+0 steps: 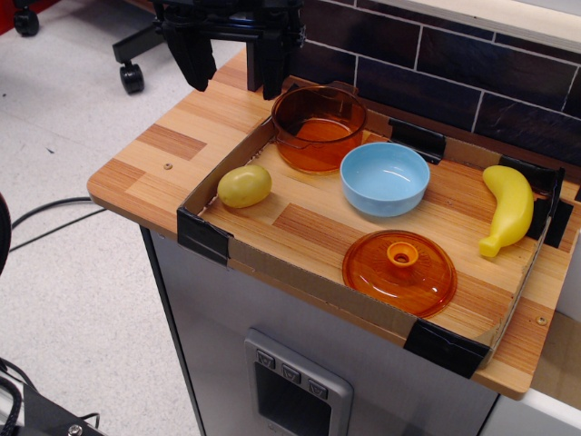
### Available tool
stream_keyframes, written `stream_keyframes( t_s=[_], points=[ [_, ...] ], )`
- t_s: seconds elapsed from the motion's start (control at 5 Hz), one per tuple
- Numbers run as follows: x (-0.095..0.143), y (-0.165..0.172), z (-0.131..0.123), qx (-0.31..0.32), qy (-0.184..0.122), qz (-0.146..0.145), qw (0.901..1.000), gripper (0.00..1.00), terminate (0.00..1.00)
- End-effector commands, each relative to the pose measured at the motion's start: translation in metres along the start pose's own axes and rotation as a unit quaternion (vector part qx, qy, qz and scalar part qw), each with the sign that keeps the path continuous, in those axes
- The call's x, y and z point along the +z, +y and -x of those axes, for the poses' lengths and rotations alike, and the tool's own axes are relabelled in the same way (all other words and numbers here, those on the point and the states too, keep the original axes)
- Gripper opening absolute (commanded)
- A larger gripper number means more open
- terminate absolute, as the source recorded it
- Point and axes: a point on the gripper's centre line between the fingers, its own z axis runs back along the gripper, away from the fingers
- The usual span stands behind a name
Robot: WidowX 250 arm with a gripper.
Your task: Put lid on pot
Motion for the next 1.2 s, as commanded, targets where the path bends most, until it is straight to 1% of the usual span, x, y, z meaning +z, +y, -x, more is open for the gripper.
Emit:
stream_keyframes(
  t_s=[0.0,0.2,0.4,0.6,0.8,1.0],
  points=[
    [0.000,0.000,0.000,0.000,0.000,0.000,1.0000,1.00,0.00],
    [-0.002,-0.036,0.005,0.002,0.022,0.000,0.9998,1.00,0.00],
    [-0.016,-0.077,0.013,0.029,-0.001,-0.005,0.9996,1.00,0.00],
    [-0.026,-0.108,0.026,0.022,0.008,0.018,0.9996,1.00,0.00],
    [-0.035,-0.127,0.030,0.002,0.008,0.042,0.9991,1.00,0.00],
    [-0.056,-0.141,0.046,-0.016,0.030,0.061,0.9975,1.00,0.00]
  ],
)
